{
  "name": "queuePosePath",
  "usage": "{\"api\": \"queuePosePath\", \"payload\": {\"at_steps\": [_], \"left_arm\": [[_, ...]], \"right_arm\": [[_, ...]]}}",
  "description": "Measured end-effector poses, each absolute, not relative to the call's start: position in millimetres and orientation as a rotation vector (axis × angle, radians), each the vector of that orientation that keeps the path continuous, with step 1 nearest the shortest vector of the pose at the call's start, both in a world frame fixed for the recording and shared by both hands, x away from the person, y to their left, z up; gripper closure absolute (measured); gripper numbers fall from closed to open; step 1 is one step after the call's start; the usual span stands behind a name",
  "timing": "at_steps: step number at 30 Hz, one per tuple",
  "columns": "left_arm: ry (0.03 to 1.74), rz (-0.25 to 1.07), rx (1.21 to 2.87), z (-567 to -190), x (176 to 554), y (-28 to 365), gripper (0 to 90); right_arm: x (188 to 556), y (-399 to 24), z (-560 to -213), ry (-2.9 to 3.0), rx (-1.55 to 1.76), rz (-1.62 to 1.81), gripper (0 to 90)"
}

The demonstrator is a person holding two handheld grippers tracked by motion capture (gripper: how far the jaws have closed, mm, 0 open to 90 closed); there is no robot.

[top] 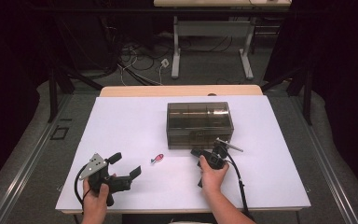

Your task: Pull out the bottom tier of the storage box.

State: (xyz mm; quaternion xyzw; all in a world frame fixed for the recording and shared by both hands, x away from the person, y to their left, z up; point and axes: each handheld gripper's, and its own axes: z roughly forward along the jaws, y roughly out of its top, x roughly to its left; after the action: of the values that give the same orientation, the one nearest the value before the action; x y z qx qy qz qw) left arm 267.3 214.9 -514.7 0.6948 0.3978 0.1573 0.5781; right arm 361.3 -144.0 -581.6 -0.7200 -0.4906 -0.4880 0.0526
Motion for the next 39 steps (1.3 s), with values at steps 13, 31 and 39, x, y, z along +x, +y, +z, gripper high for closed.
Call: {"api": "queuePosePath", "payload": {"at_steps": [13,31,39], "left_arm": [[0.927,0.371,1.624,-514,266,214,0.7],[0.926,0.373,1.625,-513,266,214,0.7],[0.924,0.374,1.628,-513,266,214,0.7]], "right_arm": [[353,-145,-582,-1.499,-2.171,-1.496,83.0],[347,-145,-582,-1.502,-2.165,-1.483,83.0],[345,-146,-582,-1.511,-2.158,-1.467,83.0]]}}
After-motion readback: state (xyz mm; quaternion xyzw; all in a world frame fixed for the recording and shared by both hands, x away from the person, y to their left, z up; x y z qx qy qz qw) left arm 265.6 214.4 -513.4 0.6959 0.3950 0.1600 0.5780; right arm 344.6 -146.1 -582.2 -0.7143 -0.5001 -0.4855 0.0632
